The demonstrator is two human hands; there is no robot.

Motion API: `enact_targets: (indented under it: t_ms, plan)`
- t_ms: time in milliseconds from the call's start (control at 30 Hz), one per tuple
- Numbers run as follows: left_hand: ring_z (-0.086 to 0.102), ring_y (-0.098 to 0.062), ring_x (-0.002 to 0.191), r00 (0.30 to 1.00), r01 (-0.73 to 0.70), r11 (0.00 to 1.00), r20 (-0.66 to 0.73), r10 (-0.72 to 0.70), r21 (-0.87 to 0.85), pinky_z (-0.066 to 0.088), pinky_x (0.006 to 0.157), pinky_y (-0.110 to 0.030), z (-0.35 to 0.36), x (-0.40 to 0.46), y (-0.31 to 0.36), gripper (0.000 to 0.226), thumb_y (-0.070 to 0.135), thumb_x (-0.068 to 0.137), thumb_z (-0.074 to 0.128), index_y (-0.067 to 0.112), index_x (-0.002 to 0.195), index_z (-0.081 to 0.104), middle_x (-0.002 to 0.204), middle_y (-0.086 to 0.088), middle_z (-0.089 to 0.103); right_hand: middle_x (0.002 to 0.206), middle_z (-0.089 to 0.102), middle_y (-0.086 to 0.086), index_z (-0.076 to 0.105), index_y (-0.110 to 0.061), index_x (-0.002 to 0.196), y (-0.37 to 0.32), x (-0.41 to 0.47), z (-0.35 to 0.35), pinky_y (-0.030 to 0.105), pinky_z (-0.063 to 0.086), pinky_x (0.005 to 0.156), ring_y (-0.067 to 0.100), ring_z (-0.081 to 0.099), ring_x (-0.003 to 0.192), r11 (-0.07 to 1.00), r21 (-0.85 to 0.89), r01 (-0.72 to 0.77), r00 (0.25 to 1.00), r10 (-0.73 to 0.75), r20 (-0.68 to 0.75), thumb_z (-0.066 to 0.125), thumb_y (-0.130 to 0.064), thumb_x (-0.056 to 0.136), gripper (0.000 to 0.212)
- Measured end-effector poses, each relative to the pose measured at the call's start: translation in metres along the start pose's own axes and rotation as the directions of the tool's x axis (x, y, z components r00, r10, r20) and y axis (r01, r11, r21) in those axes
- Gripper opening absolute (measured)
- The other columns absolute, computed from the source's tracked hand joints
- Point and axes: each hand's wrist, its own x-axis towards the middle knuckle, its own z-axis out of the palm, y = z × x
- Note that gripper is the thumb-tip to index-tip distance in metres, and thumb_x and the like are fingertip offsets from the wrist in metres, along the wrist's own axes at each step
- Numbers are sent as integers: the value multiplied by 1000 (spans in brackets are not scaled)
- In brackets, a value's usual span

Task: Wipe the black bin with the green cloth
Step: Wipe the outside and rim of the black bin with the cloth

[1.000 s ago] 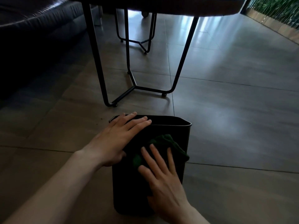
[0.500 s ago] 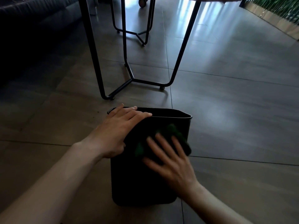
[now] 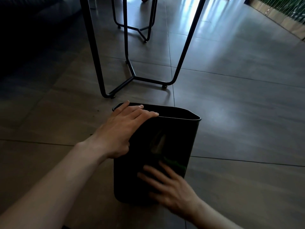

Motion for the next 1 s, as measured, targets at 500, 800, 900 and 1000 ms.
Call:
enact_targets:
  t_ms: [500, 800, 900, 1000]
  plan:
    - [17, -7, 152, 1000, 12, 1000, 0, -12, 5, -6, 125, -30, 3, 1, -1, 106, 18, 68, 71, 49, 151, 13, 153, 20, 37, 165, 38, 0, 72, -30, 120, -10, -21, 10, 56, 9, 130, 31, 17, 159, 992, -103, 75, 995, -68, 67, 60, -30, 105, 19]
    - [20, -9, 152, 999, 53, 999, 12, -53, 9, 5, 127, -35, -3, 1, 5, 96, 18, 77, 66, 45, 155, 18, 156, 17, 36, 161, 43, 16, 65, -17, 101, 37, 56, -42, 69, 29, 118, 39, 29, 155, 923, 101, -371, 870, 384, -311, 60, -25, 106, 10]
    - [17, -7, 153, 997, 67, 997, 34, -68, 28, -2, 126, -30, -3, 0, 5, 106, 13, 72, 71, 47, 155, 13, 157, 19, 32, 165, 38, 13, 64, -23, 102, 1, 21, -8, 65, 25, 122, 38, 24, 157, 989, 46, -137, 980, 143, -140, 59, -24, 105, 5]
    - [14, -5, 153, 997, 62, 997, 35, -63, 37, -6, 124, -26, -2, -2, 5, 113, 9, 68, 73, 49, 154, 11, 156, 22, 31, 162, 41, -1, 69, -30, 123, -25, -20, 10, 56, 15, 128, 32, 23, 158, 988, -144, 64, 996, -53, 79, 58, -30, 103, 23]
